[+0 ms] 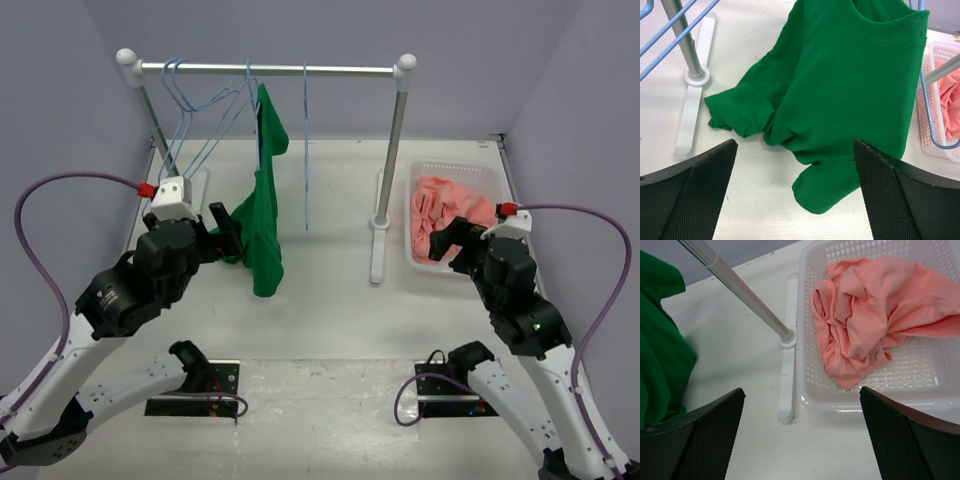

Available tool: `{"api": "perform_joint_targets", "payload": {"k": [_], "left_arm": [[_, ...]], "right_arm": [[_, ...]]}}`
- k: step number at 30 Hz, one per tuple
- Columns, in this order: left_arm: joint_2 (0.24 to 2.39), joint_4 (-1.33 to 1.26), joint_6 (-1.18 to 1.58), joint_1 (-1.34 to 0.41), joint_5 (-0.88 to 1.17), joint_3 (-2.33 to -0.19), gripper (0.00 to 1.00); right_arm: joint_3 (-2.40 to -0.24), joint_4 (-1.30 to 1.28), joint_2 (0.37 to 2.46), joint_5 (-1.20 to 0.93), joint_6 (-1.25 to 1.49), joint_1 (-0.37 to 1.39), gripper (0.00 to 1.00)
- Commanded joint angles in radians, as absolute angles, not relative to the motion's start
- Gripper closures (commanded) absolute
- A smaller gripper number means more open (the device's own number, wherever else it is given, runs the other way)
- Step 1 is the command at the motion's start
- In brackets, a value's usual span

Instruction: Remove the t-shirt from the hanger

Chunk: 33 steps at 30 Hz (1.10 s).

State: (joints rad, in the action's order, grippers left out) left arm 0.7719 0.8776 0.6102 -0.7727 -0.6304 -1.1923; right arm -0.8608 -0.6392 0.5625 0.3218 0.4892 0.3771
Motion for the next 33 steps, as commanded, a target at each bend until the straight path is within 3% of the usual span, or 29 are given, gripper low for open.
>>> {"api": "perform_joint_targets", "payload": {"k": [1,8,16,23,33], "left_arm": [[0.765,0.833,0.632,-0.773,-0.631,-1.203,0.0],[0.788,0.761,0.586,-0.773,-0.626,-1.279,0.0],[1.104,0.629,0.39,-0.773,-0.517,-1.626,0.0],[1.328,0.609,0.324,-0.761,-0.799,-1.808,0.0],[1.505,0.629,0.38,-0.552,-0.586,-1.921,0.03]], "right_arm": [[-0.908,-0.634,0.554,0.328,0.476,0.374,0.01],[-0.862,-0.601,0.528,0.285,0.456,0.376,0.01],[-0.859,-0.598,0.545,0.259,0.44,0.376,0.01],[-0.857,-0.601,0.529,0.258,0.434,0.376,0.01],[-0.859,-0.612,0.505,0.294,0.443,0.376,0.01]]}}
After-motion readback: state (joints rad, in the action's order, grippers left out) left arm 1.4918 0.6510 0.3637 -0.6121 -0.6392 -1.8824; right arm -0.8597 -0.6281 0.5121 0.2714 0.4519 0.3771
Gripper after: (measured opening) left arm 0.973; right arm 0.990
